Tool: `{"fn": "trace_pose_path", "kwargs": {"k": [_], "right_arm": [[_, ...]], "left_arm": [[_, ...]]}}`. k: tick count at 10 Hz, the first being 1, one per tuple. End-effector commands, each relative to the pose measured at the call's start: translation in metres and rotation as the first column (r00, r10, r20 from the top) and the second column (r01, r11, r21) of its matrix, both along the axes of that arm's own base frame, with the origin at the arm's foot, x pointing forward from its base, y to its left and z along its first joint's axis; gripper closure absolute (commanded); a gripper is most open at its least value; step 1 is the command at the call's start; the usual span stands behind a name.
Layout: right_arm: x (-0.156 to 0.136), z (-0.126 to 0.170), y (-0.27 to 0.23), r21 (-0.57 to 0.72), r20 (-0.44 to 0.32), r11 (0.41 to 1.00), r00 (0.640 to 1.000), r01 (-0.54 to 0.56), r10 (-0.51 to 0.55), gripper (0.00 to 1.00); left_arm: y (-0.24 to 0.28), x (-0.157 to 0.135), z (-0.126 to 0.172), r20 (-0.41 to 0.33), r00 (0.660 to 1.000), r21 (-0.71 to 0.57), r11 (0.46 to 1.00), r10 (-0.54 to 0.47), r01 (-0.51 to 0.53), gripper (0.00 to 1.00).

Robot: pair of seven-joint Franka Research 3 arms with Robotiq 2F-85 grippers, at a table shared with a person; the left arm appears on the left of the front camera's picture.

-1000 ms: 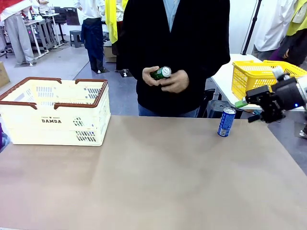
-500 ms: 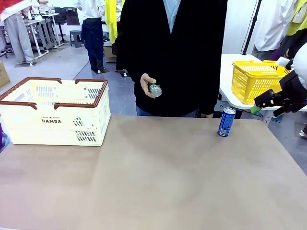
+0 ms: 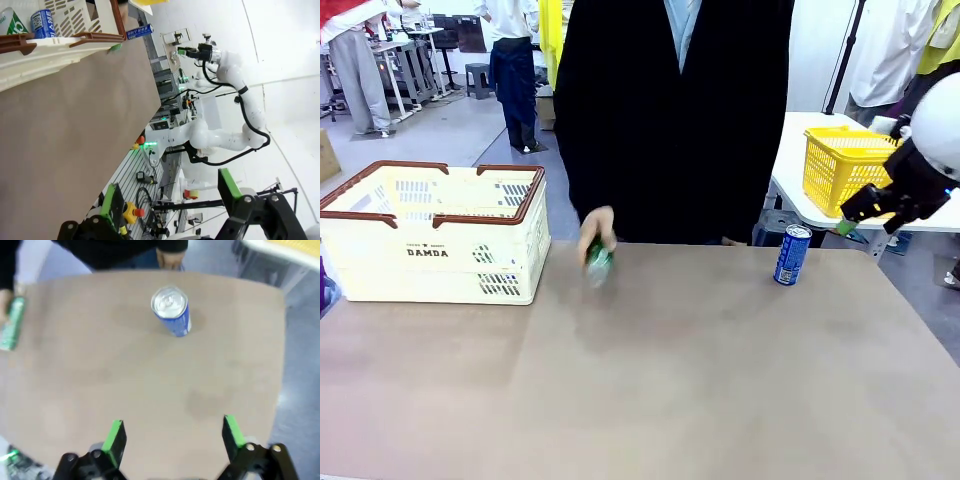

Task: Place the drinks into the Shopping basket.
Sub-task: Pick up one drink and place it into the Shopping basket.

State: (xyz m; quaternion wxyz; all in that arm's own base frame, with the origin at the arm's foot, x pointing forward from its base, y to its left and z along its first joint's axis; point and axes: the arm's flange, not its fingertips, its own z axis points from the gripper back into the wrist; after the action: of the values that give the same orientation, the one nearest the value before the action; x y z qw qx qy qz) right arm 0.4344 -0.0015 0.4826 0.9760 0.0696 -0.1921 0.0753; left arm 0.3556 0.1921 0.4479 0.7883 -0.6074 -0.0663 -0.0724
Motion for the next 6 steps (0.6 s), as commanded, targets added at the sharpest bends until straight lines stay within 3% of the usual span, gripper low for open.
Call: {"fn": "trace_pose_path", "kwargs": {"k": [1,3,6], "right_arm": [[0.052,0.013,0.022,-0.073,-0.114,0.997,0.993,0.002,-0.011,0.0],[0.105,-0.006,0.041,-0.06,-0.192,0.998,0.981,0.026,-0.037,0.0],[0.139,-0.058,0.061,-0.09,-0.221,0.995,0.973,0.05,-0.068,0.0]], "left_arm": [[0.001,-0.001,0.003,0.005,1.0,-0.019,1.0,0.002,-0.001,0.0],[0.001,-0.001,0.003,0.005,1.0,-0.019,1.0,0.002,-0.001,0.0],[0.0,0.0,0.0,0.0,1.0,0.0,1.0,0.0,0.0,0.0]]}}
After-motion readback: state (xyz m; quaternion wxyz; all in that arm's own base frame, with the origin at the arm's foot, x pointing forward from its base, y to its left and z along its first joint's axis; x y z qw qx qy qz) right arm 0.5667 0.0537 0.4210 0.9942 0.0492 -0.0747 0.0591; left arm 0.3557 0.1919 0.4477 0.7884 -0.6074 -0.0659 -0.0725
